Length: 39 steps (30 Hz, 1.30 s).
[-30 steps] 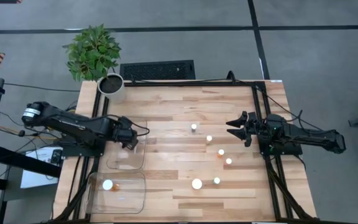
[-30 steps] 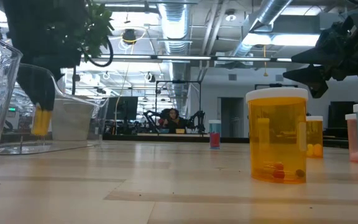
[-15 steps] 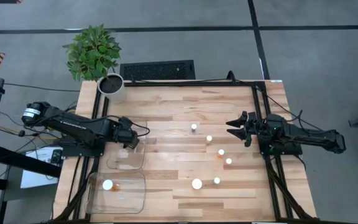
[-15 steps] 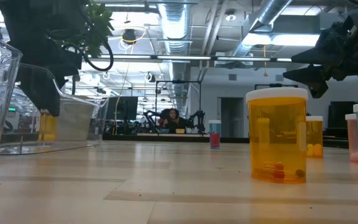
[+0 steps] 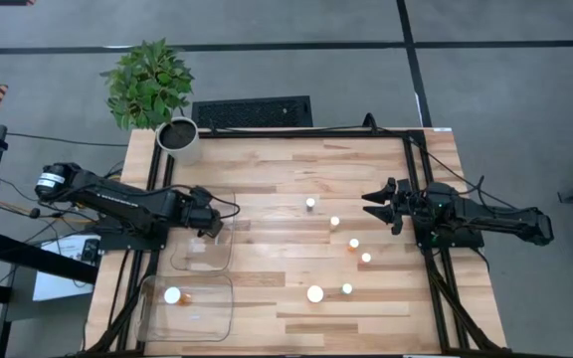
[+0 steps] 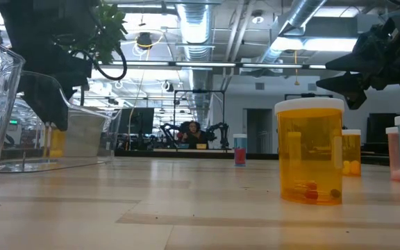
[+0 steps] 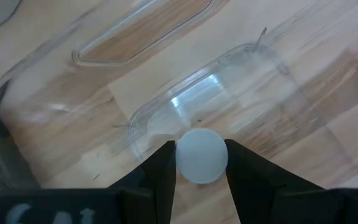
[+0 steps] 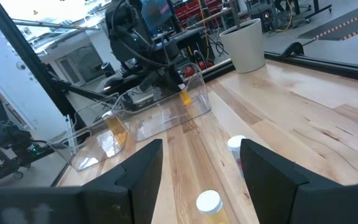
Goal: Pick and place medicine bottles into bin by pill shape (circle, oval)
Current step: Put the orange tablet bottle into the top transparent bin, then put the bottom orange capsule bottle into the bottom transparent bin
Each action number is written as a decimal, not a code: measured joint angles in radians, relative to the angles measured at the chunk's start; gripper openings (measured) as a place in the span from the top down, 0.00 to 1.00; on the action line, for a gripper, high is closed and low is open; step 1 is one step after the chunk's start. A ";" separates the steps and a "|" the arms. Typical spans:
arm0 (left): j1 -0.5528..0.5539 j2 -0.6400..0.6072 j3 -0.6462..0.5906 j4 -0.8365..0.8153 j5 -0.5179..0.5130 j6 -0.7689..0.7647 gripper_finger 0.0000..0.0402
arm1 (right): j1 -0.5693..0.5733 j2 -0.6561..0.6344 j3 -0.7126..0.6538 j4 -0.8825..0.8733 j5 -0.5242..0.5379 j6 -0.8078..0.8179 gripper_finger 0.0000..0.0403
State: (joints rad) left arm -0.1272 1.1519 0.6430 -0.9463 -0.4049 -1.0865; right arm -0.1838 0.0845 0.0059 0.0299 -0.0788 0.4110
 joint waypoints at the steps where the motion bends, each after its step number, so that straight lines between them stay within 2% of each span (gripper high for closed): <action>1: 0.000 0.000 -0.007 0.005 0.001 -0.005 0.71 | 0.000 0.000 0.000 0.000 0.000 0.000 0.44; 15: 0.000 0.000 -0.022 0.050 0.011 0.019 0.69 | 0.000 0.000 0.000 0.000 0.000 0.000 0.44; 25: 0.000 0.000 -0.022 0.048 0.005 0.029 0.49 | 0.000 0.000 0.000 0.000 0.000 0.000 0.44; 39: 0.000 0.000 0.011 0.042 -0.014 0.053 0.34 | 0.000 0.000 0.000 -0.001 0.000 0.000 0.44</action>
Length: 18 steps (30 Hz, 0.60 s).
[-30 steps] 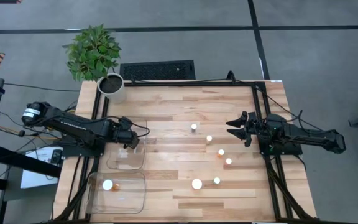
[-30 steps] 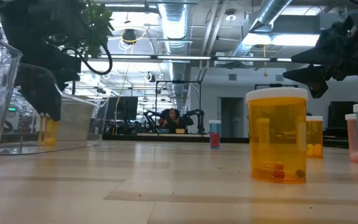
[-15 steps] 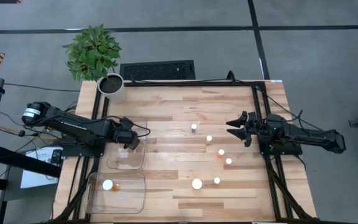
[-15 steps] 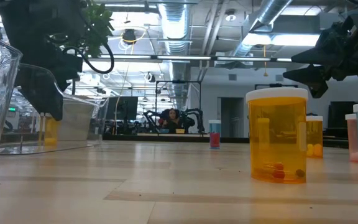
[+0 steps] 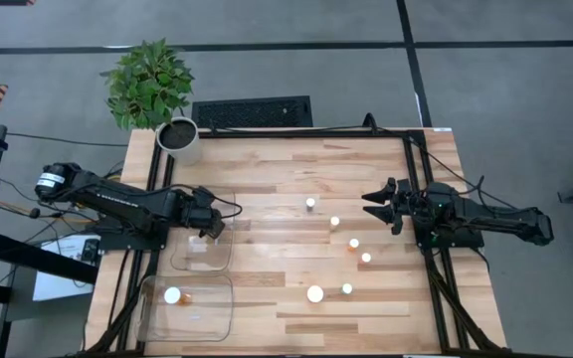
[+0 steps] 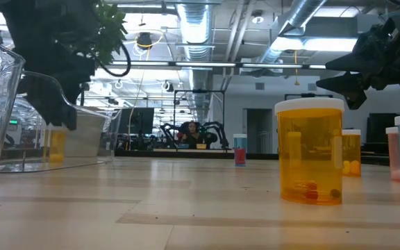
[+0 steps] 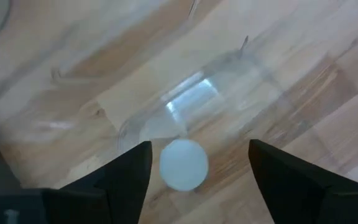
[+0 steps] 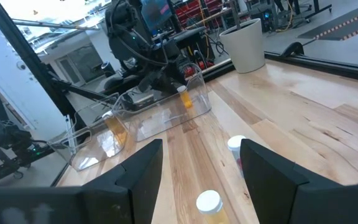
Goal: Pick and place medicine bottles into bin by pill shape (circle, oval)
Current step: Put the bottom orange capsule bottle into the bottom transparent bin
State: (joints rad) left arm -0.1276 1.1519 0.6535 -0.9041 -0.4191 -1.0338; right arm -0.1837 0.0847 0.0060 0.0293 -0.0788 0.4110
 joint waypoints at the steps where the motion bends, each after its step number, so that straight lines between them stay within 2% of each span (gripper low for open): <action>1: 0.000 0.000 0.010 -0.006 -0.007 0.004 0.34 | 0.000 0.000 0.000 0.000 0.000 0.000 0.44; 10: 0.000 0.000 0.136 -0.130 -0.032 0.029 0.34 | 0.000 0.000 0.000 0.000 0.000 0.000 0.44; 18: 0.000 0.000 0.272 -0.154 -0.019 0.114 0.34 | 0.000 0.000 0.000 0.000 0.000 0.000 0.44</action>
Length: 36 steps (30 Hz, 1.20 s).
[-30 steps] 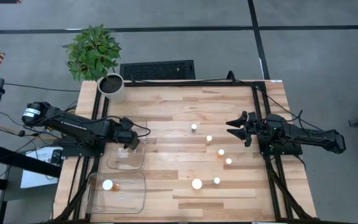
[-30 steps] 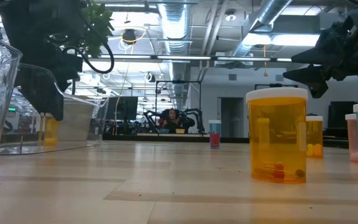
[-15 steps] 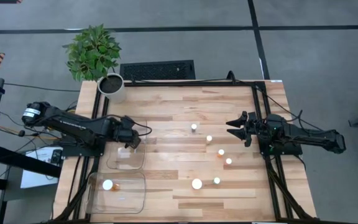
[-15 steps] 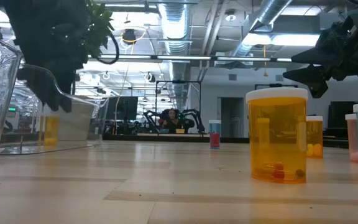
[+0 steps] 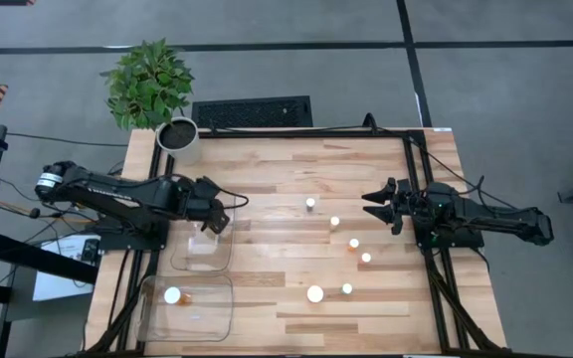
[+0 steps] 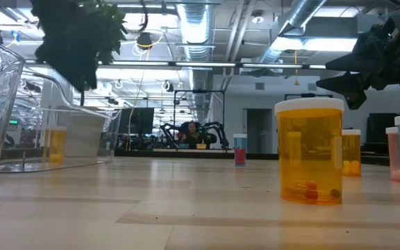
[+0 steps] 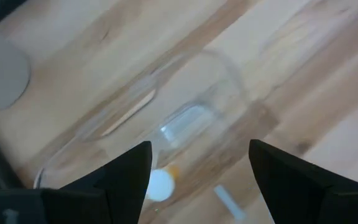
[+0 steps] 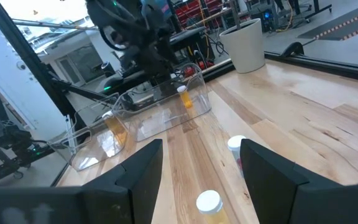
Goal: Pick and place medicine bottles into bin by pill shape (circle, oval)
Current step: Put the bottom orange capsule bottle into the bottom transparent bin
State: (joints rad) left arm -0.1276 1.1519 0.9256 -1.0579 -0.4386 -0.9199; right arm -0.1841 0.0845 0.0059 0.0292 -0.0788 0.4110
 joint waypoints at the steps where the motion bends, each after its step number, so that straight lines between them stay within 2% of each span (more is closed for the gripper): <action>1: 0.000 0.000 0.020 0.000 0.005 0.012 0.34 | 0.000 0.000 0.000 0.000 0.000 0.000 0.44; 4: -0.009 0.000 0.080 0.014 0.012 0.047 0.34 | 0.000 0.000 0.000 0.000 0.000 0.000 0.44; 7: -0.028 0.000 0.123 0.102 0.013 0.127 0.34 | 0.000 0.000 0.000 0.000 0.000 0.000 0.44; 12: -0.076 0.005 0.134 0.429 0.015 0.314 0.34 | 0.000 0.000 0.000 0.000 0.000 0.000 0.44; 17: -0.121 0.081 0.132 0.733 0.051 0.519 0.34 | 0.000 0.000 0.000 0.000 0.000 0.000 0.44; 28: -0.194 0.397 0.139 1.222 0.195 0.751 0.34 | 0.000 0.000 0.000 0.000 0.000 0.002 0.44; 36: -0.224 0.678 0.297 1.249 0.196 0.858 0.34 | 0.000 0.000 0.000 -0.002 0.000 0.023 0.44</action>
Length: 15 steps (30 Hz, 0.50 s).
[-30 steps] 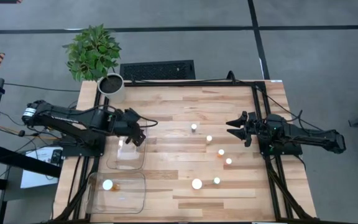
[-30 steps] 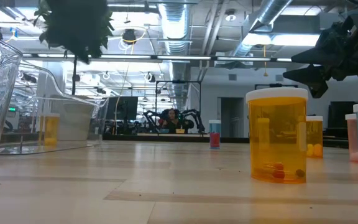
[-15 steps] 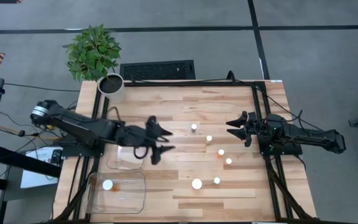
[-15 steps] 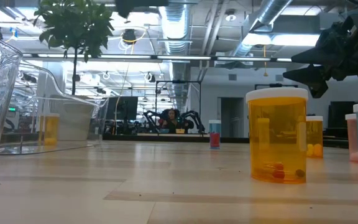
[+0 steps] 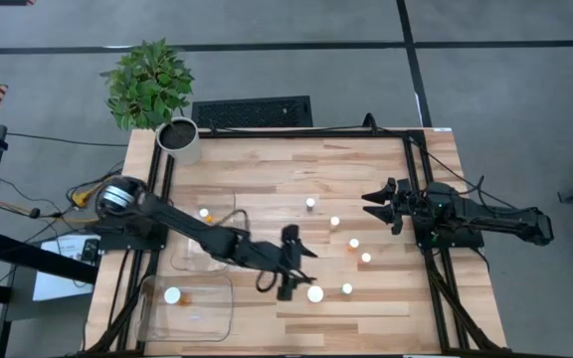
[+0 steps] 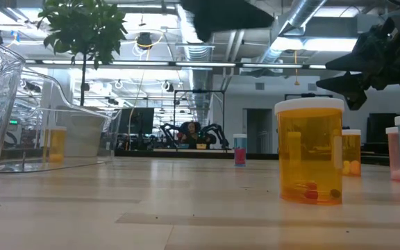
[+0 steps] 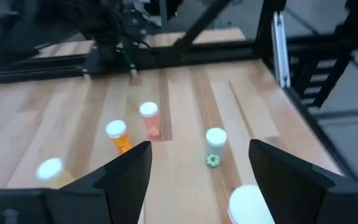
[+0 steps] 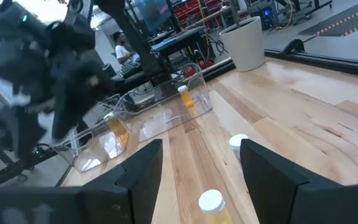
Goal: Pick and place medicine bottles into bin by pill shape (circle, oval)
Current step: Put the bottom orange capsule bottle into the bottom transparent bin
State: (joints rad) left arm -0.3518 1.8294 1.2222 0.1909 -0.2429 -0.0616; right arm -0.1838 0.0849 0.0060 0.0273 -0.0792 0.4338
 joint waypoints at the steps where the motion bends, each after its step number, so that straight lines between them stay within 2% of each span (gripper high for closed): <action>1: -0.001 0.032 0.024 -0.002 0.003 0.009 0.34 | 0.000 0.000 0.000 0.000 0.000 0.001 0.44; 10: -0.006 0.252 0.252 -0.207 0.080 0.037 0.34 | 0.000 0.000 0.000 -0.003 -0.001 0.004 0.44; 15: -0.017 0.297 0.327 -0.301 0.080 0.032 0.27 | 0.000 0.001 0.000 -0.004 -0.001 0.004 0.44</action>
State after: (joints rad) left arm -0.3684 2.1264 1.5495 -0.1096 -0.1624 -0.0293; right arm -0.1837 0.0854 0.0063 0.0237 -0.0799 0.4374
